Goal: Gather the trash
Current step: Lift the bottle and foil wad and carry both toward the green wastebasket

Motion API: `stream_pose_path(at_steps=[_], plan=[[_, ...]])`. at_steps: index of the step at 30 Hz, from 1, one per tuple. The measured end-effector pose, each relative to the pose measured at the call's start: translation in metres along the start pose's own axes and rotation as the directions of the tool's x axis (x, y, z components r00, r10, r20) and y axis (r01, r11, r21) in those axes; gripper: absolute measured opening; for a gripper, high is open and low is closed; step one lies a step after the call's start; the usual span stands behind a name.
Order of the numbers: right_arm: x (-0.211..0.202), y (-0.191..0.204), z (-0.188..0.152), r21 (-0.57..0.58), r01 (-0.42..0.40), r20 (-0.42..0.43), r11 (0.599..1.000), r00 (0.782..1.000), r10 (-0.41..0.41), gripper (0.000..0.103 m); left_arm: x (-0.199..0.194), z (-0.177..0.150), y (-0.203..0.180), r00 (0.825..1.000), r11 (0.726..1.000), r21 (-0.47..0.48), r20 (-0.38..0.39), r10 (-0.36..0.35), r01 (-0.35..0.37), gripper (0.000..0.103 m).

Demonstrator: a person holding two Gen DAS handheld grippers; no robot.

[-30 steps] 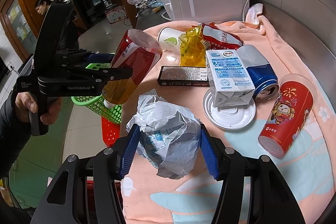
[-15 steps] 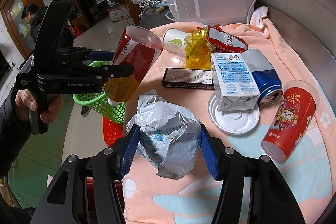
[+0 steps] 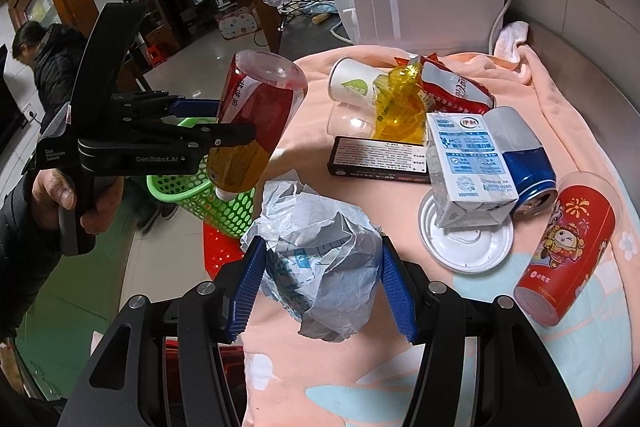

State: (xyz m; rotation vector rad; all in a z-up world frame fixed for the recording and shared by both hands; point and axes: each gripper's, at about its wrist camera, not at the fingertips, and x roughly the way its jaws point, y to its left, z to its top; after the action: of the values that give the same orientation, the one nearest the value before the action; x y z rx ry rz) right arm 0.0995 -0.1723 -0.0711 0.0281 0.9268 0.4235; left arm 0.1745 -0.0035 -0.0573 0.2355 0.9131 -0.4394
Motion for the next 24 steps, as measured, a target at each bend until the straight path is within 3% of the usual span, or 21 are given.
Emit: stream_pose_path(at_steps=[24], plan=[[0.014, 0.013, 0.013, -0.032, -0.034, 0.0, 0.999, 0.999, 0.034, 0.055, 0.005, -0.01, 0.034, 0.998, 0.997, -0.056, -0.028, 0.053, -0.055, 0.064]])
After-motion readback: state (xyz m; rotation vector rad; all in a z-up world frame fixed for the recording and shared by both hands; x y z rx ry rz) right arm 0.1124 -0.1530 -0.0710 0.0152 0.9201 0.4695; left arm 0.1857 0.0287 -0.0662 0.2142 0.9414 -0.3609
